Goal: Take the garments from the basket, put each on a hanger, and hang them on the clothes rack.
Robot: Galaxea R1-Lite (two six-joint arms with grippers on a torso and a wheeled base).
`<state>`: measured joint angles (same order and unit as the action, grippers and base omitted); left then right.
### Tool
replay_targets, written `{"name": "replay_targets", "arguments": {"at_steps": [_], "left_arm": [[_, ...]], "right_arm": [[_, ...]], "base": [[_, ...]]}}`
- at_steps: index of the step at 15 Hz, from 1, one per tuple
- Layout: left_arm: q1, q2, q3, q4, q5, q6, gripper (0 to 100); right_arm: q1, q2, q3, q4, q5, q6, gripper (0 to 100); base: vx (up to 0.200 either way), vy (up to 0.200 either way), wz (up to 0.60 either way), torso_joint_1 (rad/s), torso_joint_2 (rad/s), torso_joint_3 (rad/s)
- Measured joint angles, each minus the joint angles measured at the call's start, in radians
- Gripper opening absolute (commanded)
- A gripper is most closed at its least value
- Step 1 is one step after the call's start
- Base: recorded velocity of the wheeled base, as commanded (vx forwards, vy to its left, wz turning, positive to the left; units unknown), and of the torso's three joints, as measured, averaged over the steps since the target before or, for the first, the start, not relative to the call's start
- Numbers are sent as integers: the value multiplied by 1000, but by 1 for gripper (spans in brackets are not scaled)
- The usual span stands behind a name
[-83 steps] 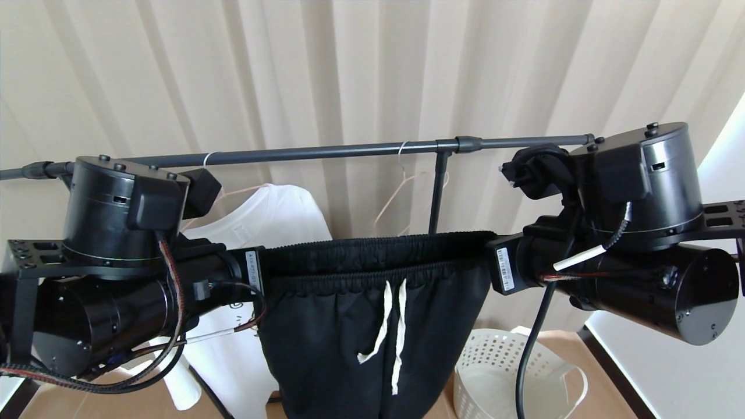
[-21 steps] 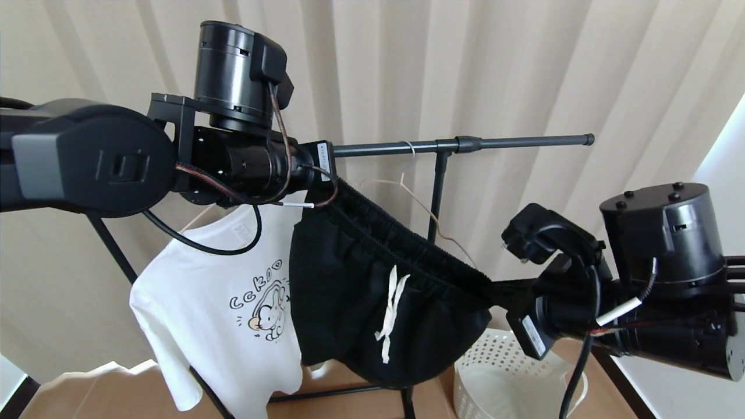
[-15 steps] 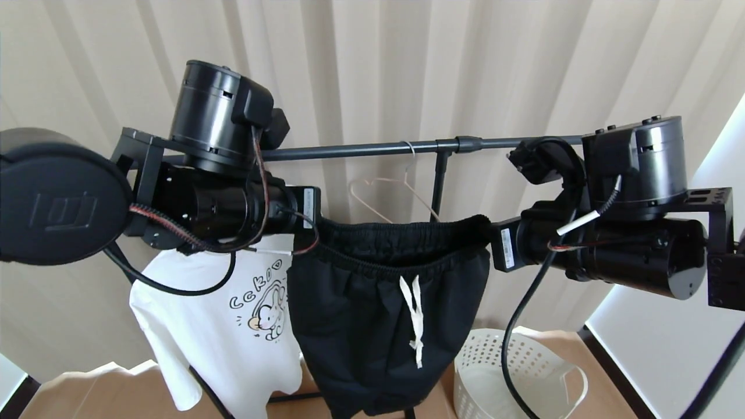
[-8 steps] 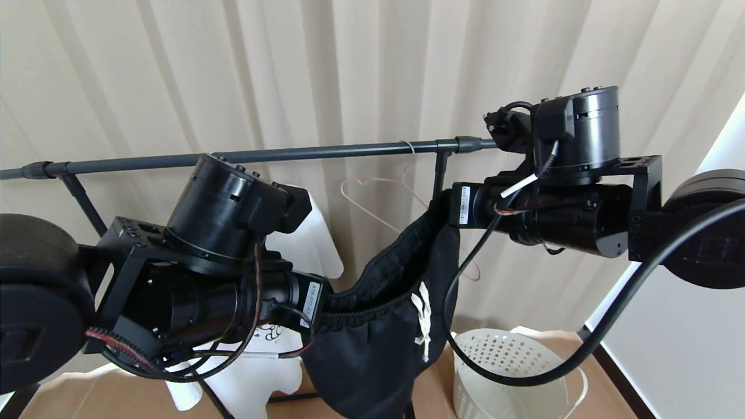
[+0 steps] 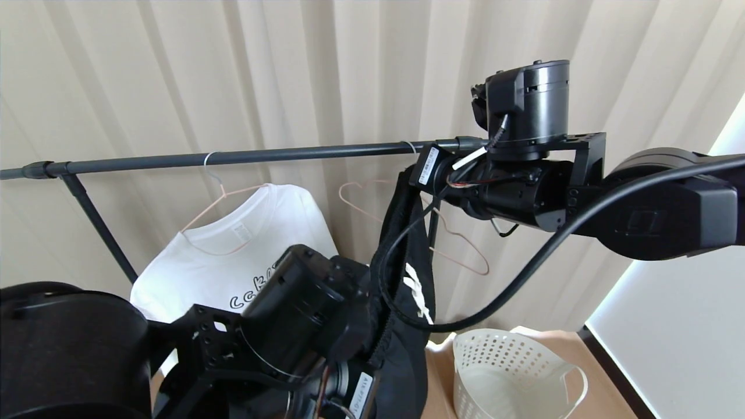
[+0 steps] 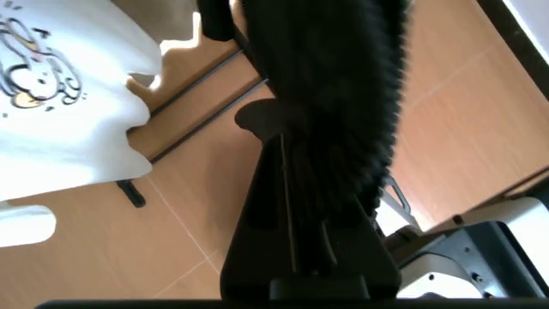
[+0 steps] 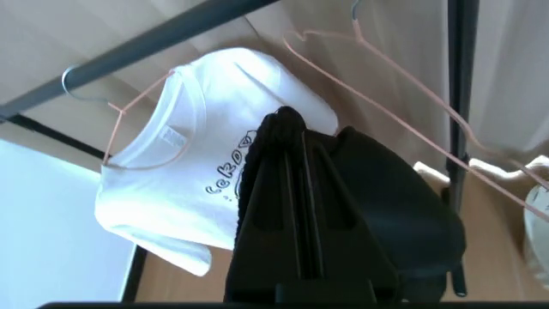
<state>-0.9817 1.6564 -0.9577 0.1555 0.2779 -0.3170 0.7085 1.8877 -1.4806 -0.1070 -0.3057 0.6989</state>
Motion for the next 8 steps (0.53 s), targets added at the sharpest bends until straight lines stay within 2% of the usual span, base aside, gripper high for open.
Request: {"name": "replay_targets", "arguments": {"at_steps": [1,5,8], "left_arm": [[-30,15,-1,-16,2,-10,0],[-101,51,4,-113,1,-52,0],[-119,59,14,-114,1,-63,0]], "right_arm": [[2,18,-29,5,-10,31,0],[3,47,-61,3,-16,58,0],[3,54,-69,3,-15,63,0]], "base": [[0,0,0,0,0,0],[0,0,0,0,0,0],[0,0,0,0,0,0]]}}
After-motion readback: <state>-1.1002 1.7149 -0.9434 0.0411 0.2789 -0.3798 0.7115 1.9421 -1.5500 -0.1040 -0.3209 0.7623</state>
